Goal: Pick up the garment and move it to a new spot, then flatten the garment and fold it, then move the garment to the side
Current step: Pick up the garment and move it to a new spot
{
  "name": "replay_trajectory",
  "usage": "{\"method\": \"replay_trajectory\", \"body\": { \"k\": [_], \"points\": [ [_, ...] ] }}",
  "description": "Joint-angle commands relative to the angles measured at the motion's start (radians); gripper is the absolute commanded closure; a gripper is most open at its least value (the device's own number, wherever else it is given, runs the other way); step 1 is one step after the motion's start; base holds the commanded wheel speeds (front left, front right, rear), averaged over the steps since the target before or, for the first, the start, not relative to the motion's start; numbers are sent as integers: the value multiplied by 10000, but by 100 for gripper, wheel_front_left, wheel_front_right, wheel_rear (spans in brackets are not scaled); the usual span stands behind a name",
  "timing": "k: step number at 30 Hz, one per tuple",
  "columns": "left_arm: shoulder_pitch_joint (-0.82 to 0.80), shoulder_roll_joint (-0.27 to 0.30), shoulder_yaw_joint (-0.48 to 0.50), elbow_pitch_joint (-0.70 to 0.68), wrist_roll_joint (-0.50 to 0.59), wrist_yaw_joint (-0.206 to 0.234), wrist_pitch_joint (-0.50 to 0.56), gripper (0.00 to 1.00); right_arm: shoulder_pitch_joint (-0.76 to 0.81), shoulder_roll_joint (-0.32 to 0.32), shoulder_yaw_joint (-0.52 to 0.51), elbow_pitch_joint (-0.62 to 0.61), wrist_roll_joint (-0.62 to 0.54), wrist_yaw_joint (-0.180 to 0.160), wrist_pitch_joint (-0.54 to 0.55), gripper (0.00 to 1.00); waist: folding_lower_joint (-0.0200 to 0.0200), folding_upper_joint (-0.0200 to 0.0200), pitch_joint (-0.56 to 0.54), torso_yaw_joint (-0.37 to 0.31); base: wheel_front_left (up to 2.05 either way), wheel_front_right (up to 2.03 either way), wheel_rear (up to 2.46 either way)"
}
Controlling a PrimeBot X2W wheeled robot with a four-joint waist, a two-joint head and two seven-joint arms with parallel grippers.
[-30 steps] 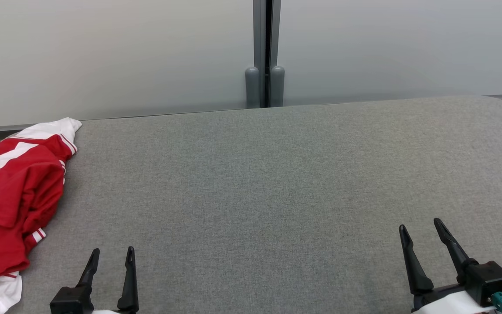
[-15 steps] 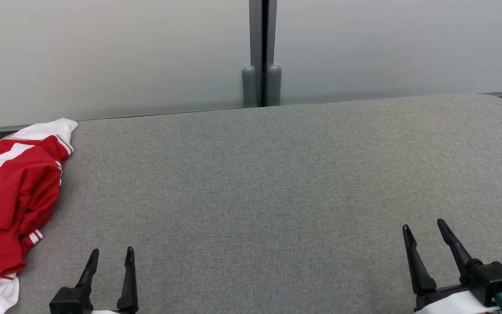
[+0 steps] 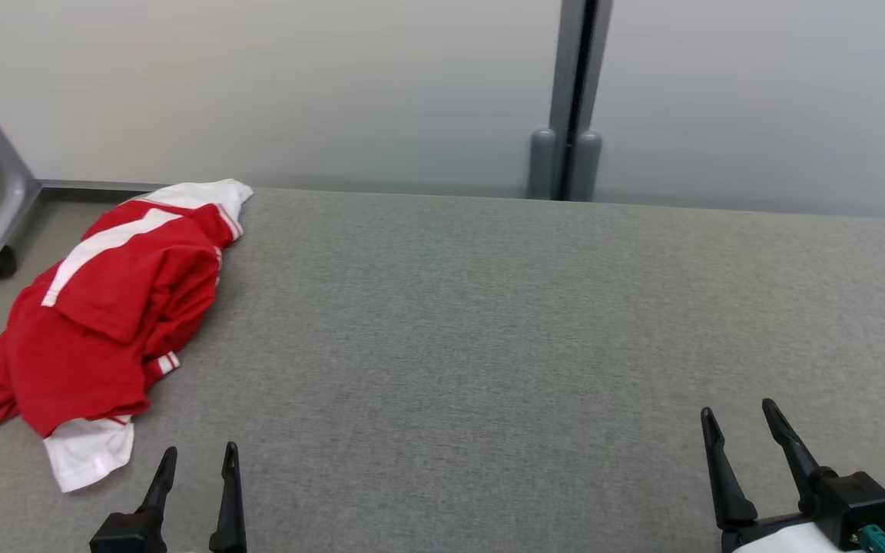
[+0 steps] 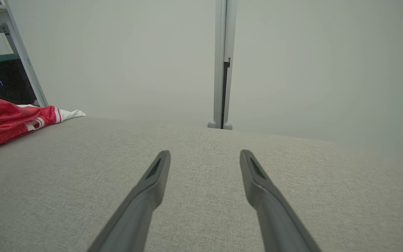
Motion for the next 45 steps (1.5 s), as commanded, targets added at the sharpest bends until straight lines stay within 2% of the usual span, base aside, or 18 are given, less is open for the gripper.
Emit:
{"method": "replay_trajectory", "body": {
  "k": [1,8,13,18,21,30,38,39,40,41,45],
  "points": [
    [169,31,38,-26,-70,89,-22,0,-147,-42,122,-9,61,18,-54,0,0,0,-165,733,0,0,0],
    [360,34,90,-202,-163,49,-22,0,-338,-50,594,-5,142,11,-53,0,0,0,-85,1331,0,0,0],
    [-186,37,-64,-621,-311,21,-22,0,-549,-50,761,-141,43,11,-53,0,0,0,418,1188,0,0,0],
    [-1219,143,-165,-415,-164,-322,-21,0,-839,-70,722,-274,-86,11,-53,0,0,0,1163,952,0,0,0],
    [-2630,549,-249,292,-136,-568,271,0,-1129,-201,725,-374,-146,11,-53,0,0,0,1860,770,0,0,0],
    [-6795,2337,-368,2515,-132,-984,2847,0,-1835,-671,924,-478,-108,11,-54,0,0,0,3468,5,0,0,0],
    [-8288,3263,-930,5214,-497,-1129,4652,0,-2134,-634,1330,-296,71,11,-54,0,0,0,3726,-886,0,0,0],
    [-8386,3306,-967,5470,-531,-1134,4753,4,-2139,-612,1353,-269,96,11,-53,0,0,0,3711,-965,0,0,0],
    [-8490,3365,-948,5702,-575,-1139,4818,55,-2143,-584,1361,-249,116,11,-53,0,0,0,3690,-1046,0,0,0],
    [-8567,3433,-965,5868,-559,-1139,4811,100,-2152,-554,1344,-243,133,11,-53,0,0,0,3676,-1111,0,0,0],
    [-8676,3652,-1153,6320,-453,-1134,4615,100,-2103,-428,1249,-203,189,11,-53,0,0,0,3522,-1235,0,0,0]
  ]
}}
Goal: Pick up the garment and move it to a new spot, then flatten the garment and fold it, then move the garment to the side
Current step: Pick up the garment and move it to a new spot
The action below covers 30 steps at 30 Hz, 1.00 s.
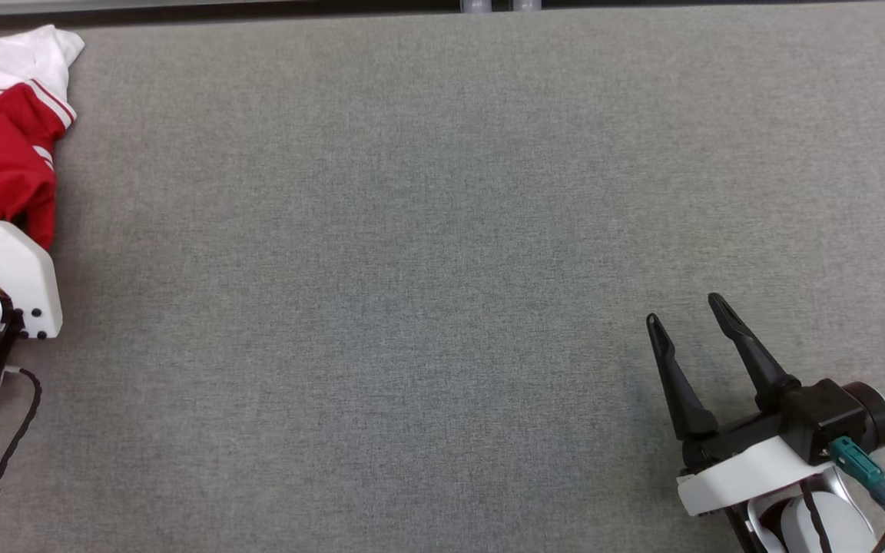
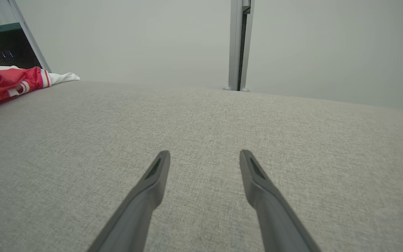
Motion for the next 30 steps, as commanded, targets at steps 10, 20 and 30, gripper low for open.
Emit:
{"method": "replay_trajectory", "body": {
  "k": [10,20,30],
  "points": [
    [351,160,98,-1086,-794,-17,-1066,100,505,277,-421,91,212,1,-53,0,0,0,-1111,-5,0,0,0],
    [2297,-222,-105,-6042,-2848,-21,-348,100,1027,385,-560,153,389,1,-53,0,0,0,-2108,-182,0,0,0],
    [4523,-1833,-1394,-11795,-4239,472,1270,100,1111,393,-623,70,572,1,-53,0,0,0,-2318,-817,0,0,0]
  ]
}}
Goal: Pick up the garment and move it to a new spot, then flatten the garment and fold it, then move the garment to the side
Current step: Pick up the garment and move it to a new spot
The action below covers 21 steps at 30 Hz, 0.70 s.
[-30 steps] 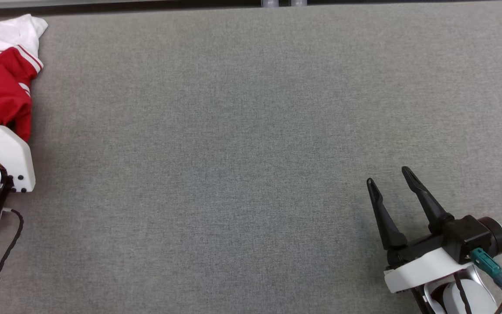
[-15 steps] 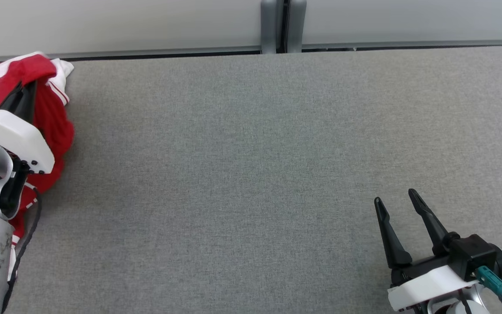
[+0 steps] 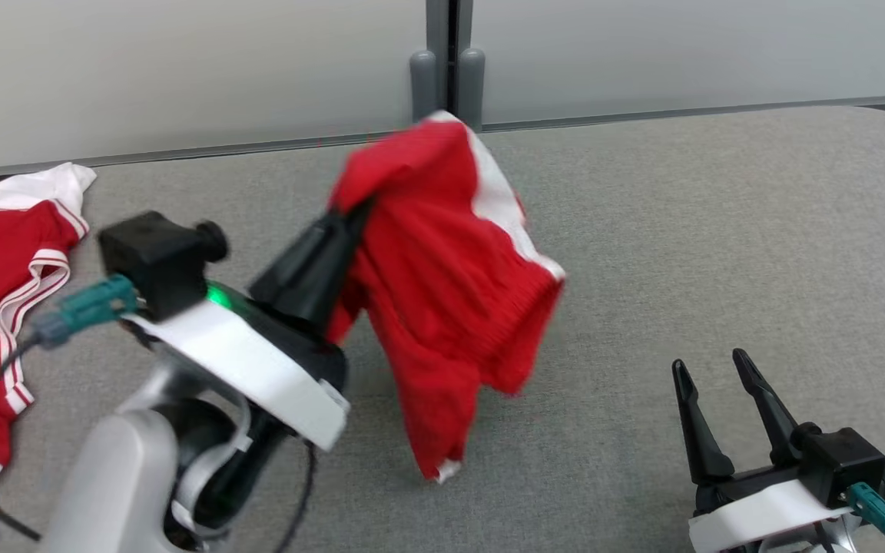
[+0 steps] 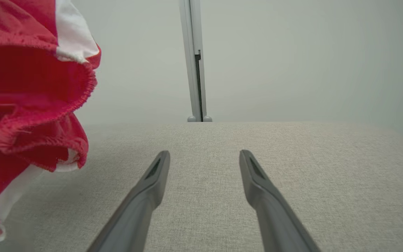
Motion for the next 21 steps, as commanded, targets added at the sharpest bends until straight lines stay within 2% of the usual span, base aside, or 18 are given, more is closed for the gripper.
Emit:
{"method": "replay_trajectory", "body": {
  "k": [1,4,8,12,13,17,18,19,20,21],
  "points": [
    [201,-177,-255,-250,-169,41,135,100,-67,-47,-42,-49,64,1,-54,0,0,0,46,-220,0,0,0],
    [478,-556,-909,-443,-171,145,393,100,-157,-45,-104,-109,112,1,-53,0,0,0,171,-603,0,0,0],
    [593,-905,-1552,622,-46,136,390,100,-255,-47,-190,-155,276,1,-53,0,0,0,411,-1158,0,0,0],
    [122,-1052,-1634,3035,203,150,5,100,-212,-42,-289,-153,384,1,-53,0,0,0,603,-1563,0,0,0],
    [-187,-1097,-1667,4476,394,51,-430,100,-242,-40,-268,-179,458,1,-53,0,0,0,744,-1755,0,0,0],
    [-795,-1206,-1725,6979,794,-114,-1818,100,-343,-49,-164,-120,567,1,-53,0,0,0,825,-2024,0,0,0],
    [-908,-1240,-1726,7392,882,-116,-2239,79,-338,-46,-176,-103,586,1,-53,0,0,0,813,-2043,0,0,0],
    [-998,-1270,-1740,7742,972,-135,-2648,64,-324,-45,-200,-101,598,1,-53,0,0,0,793,-2047,0,0,0],
    [-1056,-1300,-1798,7997,1085,-153,-3032,0,-278,-48,-242,-103,595,1,-53,0,0,0,755,-2029,0,0,0],
    [-1098,-1325,-1858,8190,1200,-169,-3434,0,-215,-46,-284,-106,571,1,-54,0,0,0,700,-1996,0,0,0]
  ]
}}
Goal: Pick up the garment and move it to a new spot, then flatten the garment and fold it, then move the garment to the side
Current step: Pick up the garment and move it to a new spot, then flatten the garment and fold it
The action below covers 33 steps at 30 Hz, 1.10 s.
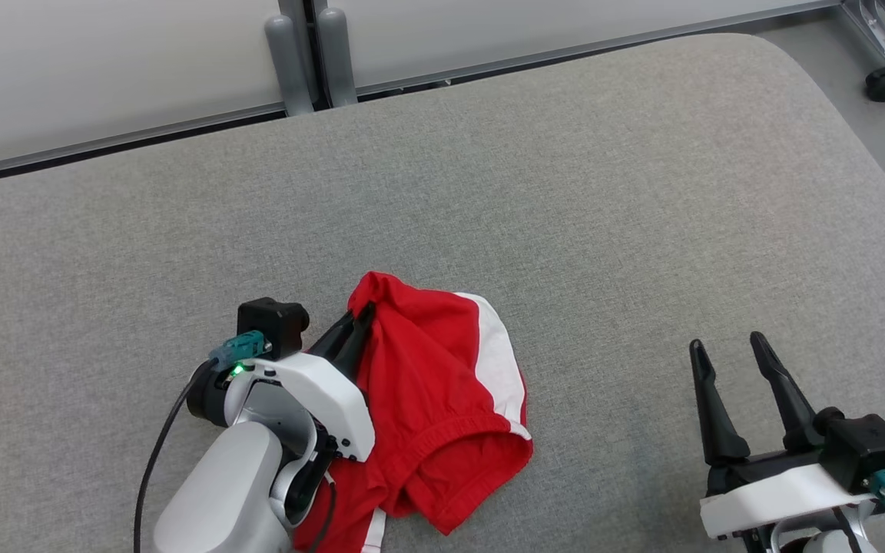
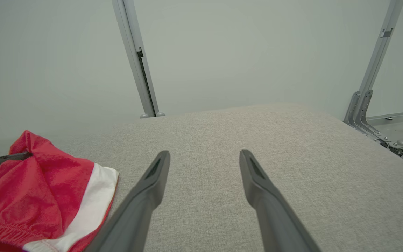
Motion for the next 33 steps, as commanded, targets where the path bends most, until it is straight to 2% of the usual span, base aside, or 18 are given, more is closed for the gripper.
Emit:
{"method": "replay_trajectory", "body": {
  "k": [1,4,7,12,18,21,24,29,33],
  "points": [
    [-126,42,-23,161,233,8,-566,0,88,-48,-52,-1,-44,1,-53,0,0,0,-133,86,0,0,0],
    [238,64,57,258,511,292,-1801,0,191,-51,-187,-81,-279,2,-53,0,0,0,-425,270,0,0,0],
    [889,152,287,-160,659,625,-2458,0,387,-53,-454,-245,-624,1,-53,0,0,0,-792,574,0,0,0],
    [2224,353,846,-1422,961,1098,-2682,0,734,-51,-908,-516,-1030,1,-53,0,0,0,-1341,1048,0,0,0],
    [4746,235,2447,-3878,1813,1647,-2674,0,1171,-170,-1358,-649,-1375,1,-53,0,0,0,-1871,1614,0,0,0],
    [5691,58,3101,-4405,2168,1550,-2671,0,1431,-167,-1568,-685,-1458,1,-53,0,0,0,-2065,1855,0,0,0],
    [6320,-69,3561,-4507,2489,1205,-2672,0,1685,-138,-1679,-642,-1504,1,-53,0,0,0,-2214,1989,0,0,0],
    [6733,-201,4072,-4423,2841,680,-2673,0,1877,-79,-1751,-493,-1499,1,-53,0,0,0,-2339,2009,0,0,0],
    [6797,-277,4319,-4399,2977,529,-2674,0,1882,-61,-1688,-424,-1483,1,-53,0,0,0,-2354,1965,0,0,0]
  ]
}}
